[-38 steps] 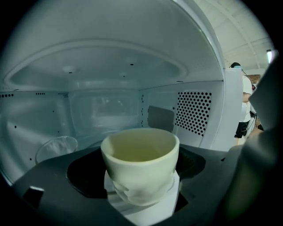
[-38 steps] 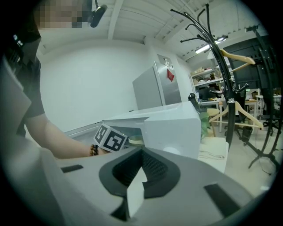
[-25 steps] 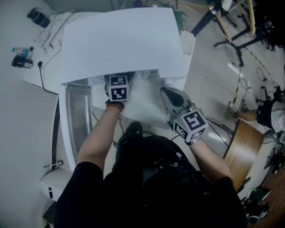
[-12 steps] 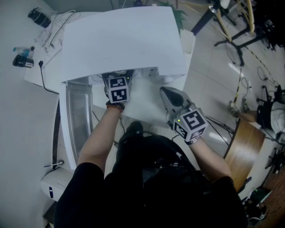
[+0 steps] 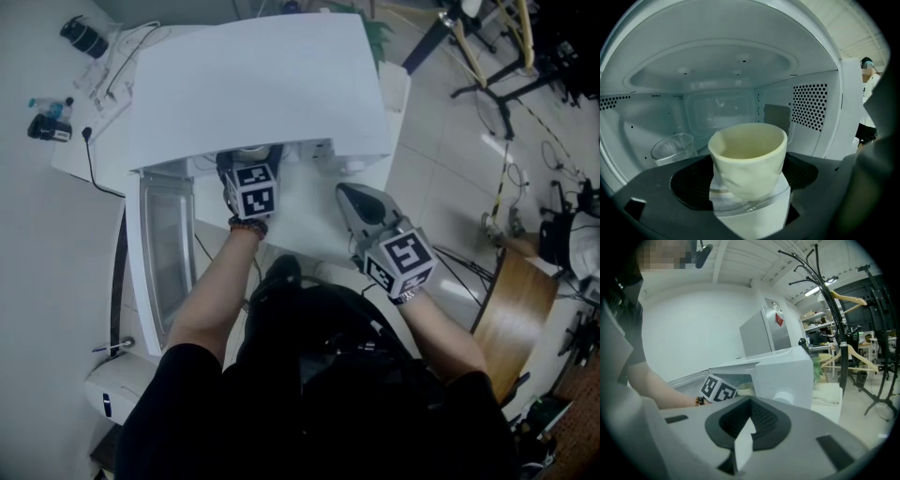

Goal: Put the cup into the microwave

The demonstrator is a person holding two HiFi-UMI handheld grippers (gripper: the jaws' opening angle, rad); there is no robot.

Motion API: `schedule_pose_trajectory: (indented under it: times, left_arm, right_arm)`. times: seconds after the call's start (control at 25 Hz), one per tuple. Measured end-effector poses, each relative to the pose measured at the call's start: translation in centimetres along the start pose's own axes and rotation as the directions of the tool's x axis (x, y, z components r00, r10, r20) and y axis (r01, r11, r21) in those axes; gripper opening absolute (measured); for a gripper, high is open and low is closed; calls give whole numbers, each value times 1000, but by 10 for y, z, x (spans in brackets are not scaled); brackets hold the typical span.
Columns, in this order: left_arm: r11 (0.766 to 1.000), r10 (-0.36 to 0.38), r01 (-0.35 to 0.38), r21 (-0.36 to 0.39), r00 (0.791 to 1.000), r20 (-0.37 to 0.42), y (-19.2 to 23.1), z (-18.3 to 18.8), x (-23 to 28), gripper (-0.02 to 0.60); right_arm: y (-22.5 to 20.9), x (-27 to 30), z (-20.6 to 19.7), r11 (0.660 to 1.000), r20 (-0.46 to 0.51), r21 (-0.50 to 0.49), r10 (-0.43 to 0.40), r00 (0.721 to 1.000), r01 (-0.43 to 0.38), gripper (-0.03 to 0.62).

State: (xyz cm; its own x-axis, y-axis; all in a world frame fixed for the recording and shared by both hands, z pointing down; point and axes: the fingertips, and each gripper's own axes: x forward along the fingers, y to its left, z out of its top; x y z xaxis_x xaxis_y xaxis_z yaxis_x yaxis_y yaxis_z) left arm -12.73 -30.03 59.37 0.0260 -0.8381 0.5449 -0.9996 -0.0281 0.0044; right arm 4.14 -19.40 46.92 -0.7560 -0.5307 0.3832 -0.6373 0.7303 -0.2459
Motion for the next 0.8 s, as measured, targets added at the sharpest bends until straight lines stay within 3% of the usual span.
schedule_pose_trajectory:
  times: [0.64, 0.68, 0.76, 0.8]
  left_arm:
    - [999, -23, 23, 22, 1000, -10, -6, -15, -18, 445]
    - [999, -21, 22, 24, 1000, -10, -6, -15, -19, 434]
    - [1000, -16, 16, 27, 1000, -6, -4, -15, -21, 334]
    - [999, -15, 15, 28, 1000, -6, -4, -16, -22, 330]
  right_arm:
    - [6, 1, 2, 1000, 4, -6, 12, 1000, -12, 3]
    - [6, 1, 2, 1000, 3, -8, 14, 1000, -14, 3]
    - [8, 1, 3, 1000, 5, -11, 18, 1000, -18, 3]
    - [9, 1, 3, 1000, 6, -13, 19, 1000, -19, 2]
